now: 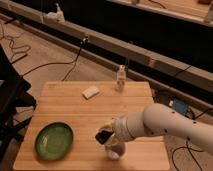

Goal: Place the eraser in the ceramic cup

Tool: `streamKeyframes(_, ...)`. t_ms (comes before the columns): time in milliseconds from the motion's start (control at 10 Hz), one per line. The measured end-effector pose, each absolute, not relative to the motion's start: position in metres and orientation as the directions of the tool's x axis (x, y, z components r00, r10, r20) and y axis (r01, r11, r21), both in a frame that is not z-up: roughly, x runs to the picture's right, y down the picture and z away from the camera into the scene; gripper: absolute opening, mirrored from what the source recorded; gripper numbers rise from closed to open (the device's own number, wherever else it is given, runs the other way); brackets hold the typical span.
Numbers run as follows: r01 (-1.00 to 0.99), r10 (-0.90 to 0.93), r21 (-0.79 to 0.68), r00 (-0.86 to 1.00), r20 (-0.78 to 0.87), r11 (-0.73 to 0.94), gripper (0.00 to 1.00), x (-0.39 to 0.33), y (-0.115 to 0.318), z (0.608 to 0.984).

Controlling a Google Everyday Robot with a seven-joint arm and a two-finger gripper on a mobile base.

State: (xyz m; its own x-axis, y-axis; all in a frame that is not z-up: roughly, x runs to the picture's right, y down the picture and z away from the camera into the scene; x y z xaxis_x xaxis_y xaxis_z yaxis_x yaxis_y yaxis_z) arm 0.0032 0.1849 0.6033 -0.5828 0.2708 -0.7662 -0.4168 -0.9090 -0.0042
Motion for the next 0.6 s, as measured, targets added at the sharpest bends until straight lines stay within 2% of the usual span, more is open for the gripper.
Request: streamKeyframes(600,-0.449,0.227,0.087,-0.599,-0.768,-0.889,0.00,0.020,0.218,0.601)
